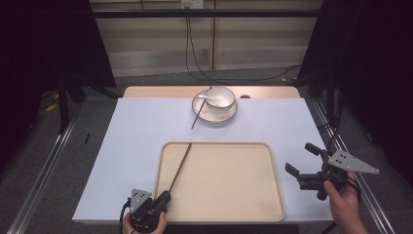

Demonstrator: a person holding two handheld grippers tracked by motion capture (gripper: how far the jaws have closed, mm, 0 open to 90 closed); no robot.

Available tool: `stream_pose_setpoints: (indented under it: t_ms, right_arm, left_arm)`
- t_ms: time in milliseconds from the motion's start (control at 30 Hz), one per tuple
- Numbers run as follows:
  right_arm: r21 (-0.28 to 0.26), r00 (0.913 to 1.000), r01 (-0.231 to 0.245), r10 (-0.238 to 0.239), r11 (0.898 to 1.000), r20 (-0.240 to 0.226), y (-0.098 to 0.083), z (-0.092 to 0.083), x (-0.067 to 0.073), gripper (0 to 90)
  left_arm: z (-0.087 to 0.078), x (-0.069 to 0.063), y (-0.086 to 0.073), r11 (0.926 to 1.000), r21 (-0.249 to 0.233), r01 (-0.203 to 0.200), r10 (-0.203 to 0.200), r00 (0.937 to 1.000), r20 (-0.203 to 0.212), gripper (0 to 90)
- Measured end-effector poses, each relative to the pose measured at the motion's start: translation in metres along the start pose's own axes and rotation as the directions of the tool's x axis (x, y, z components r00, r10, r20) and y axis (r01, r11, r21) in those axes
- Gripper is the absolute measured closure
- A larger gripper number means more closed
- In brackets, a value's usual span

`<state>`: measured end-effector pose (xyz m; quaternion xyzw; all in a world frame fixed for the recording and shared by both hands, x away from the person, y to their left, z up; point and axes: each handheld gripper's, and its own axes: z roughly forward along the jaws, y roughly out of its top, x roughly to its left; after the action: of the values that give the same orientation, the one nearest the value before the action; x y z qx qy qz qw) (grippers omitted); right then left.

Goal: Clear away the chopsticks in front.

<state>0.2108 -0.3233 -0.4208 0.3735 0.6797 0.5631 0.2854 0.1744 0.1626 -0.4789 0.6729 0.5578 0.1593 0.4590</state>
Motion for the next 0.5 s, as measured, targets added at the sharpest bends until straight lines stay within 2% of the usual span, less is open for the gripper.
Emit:
stream_pose_setpoints:
  t_ms: [67, 200, 233, 267, 333, 400, 500]
  right_arm:
    - [0.004, 1.0, 0.002, -0.002, 1.0, 0.002, 0.0, 0.0, 0.0, 0.0]
    - [0.001, 1.0, 0.0, 0.0, 1.0, 0.0, 0.0, 0.0, 0.0, 0.0]
    - [0.003, 1.0, 0.0, 0.0, 1.0, 0.003, 0.0, 0.0, 0.0, 0.0]
    - [0.003, 1.0, 0.0, 0.0, 1.0, 0.003, 0.0, 0.0, 0.0, 0.0]
    - [0.006, 1.0, 0.005, -0.005, 1.0, 0.006, 0.0, 0.001, 0.0, 0.0]
    - [0.004, 1.0, 0.002, -0.002, 1.0, 0.0, 0.0, 0.001, 0.0, 0.0]
    - [0.003, 1.0, 0.001, -0.001, 1.0, 0.004, 0.0, 0.001, 0.0, 0.0]
  left_arm:
    - [0.0, 0.0, 0.001, 0.9999, -0.007, -0.011, 0.011, 0.9998, -0.016, 83.2]
    - [0.005, 0.0, 0.007, 0.9996, -0.021, -0.016, 0.016, 0.9998, -0.007, 78.6]
    - [0.007, 0.0, 0.011, 0.9993, -0.03, -0.022, 0.021, 0.9998, -0.001, 72.3]
    - [0.009, -0.001, 0.015, 0.9987, -0.047, -0.019, 0.019, 0.9998, 0.004, 72.3]
    - [0.012, -0.002, 0.027, 0.9963, -0.074, -0.042, 0.043, 0.9991, 0.006, 68.0]
    - [0.018, -0.002, 0.039, 0.991, -0.123, -0.052, 0.055, 0.9983, 0.02, 58.1]
    - [0.028, 0.0, 0.057, 0.9859, -0.154, -0.065, 0.071, 0.997, 0.03, 47.4]
